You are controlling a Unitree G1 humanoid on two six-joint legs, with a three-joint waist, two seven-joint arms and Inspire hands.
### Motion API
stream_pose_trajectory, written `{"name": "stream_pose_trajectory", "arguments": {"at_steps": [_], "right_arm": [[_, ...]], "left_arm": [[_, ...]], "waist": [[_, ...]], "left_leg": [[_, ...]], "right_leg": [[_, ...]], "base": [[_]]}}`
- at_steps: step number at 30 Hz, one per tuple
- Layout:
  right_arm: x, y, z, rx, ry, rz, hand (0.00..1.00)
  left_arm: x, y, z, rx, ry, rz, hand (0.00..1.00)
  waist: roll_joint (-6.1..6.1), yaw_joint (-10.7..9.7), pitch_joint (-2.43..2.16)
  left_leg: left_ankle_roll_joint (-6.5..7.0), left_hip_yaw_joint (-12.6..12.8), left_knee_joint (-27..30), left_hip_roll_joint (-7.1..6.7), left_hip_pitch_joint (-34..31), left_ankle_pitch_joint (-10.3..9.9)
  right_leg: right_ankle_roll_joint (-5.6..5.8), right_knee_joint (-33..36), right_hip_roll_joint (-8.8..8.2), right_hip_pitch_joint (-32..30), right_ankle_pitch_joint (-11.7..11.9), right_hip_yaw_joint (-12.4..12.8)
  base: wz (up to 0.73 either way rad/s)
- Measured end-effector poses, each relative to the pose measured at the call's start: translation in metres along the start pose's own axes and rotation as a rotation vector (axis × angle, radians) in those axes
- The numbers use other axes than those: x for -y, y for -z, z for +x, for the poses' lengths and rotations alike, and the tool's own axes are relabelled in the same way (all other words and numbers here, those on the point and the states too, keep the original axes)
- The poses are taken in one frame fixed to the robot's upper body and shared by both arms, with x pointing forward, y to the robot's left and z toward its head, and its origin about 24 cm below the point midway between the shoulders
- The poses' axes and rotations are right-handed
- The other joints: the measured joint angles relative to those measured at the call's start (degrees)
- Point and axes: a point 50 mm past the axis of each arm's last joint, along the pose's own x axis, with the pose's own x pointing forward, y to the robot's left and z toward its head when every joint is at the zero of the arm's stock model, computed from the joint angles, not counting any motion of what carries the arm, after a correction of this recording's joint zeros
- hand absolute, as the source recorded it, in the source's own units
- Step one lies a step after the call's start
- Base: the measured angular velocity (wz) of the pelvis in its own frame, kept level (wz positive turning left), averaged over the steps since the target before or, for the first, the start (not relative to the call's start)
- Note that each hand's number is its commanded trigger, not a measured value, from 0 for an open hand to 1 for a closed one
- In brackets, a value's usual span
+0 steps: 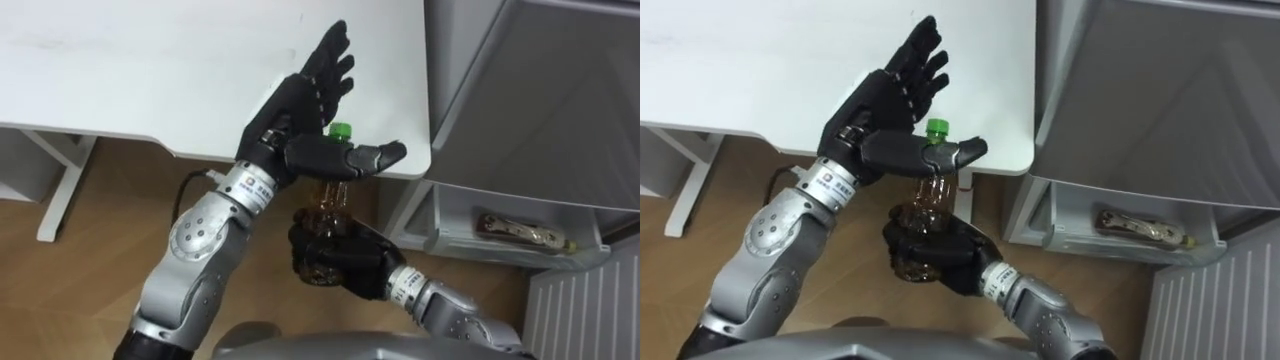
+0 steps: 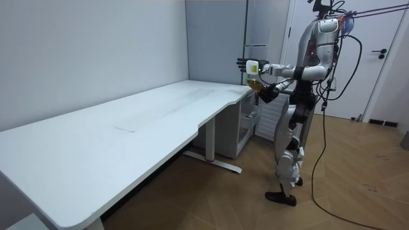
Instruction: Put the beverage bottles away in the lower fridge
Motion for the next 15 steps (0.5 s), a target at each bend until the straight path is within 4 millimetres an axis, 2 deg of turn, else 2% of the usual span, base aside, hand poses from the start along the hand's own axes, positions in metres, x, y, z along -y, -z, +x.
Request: {"name": "stream_pose_trajectory", "arguments": {"at_steps": [7,10,15], "right_arm": [[0.000,0.000,0.000,0.000,0.001,-0.001,1.00],[0.000,0.000,0.000,0.000,0.001,-0.001,1.00],[0.000,0.000,0.000,0.000,0.001,-0.001,1.00]], "left_arm": [[0.001,-0.018,0.007,0.086,0.012,0.030,0.00],[0.001,-0.020,0.007,0.100,0.003,0.032,0.00],[0.001,-0.024,0.007,0.124,-0.015,0.036,0.00]], "waist": [[0.39,0.23,-0.21],[0.77,0.19,-0.06],[1.70,0.31,-0.45]], "left_leg": [[0.10,-0.04,0.29,-0.05,0.22,-0.06],[0.13,-0.04,0.26,-0.04,0.89,-0.08],[0.13,-0.04,0.16,-0.02,1.11,-0.06]], "right_leg": [[0.09,-0.02,-0.03,0.44,0.19,-0.04],[0.09,-0.06,-0.02,0.93,0.20,-0.07],[0.08,-0.01,0.00,0.98,0.22,-0.04]], "base": [[0.00],[0.00],[0.00]]}}
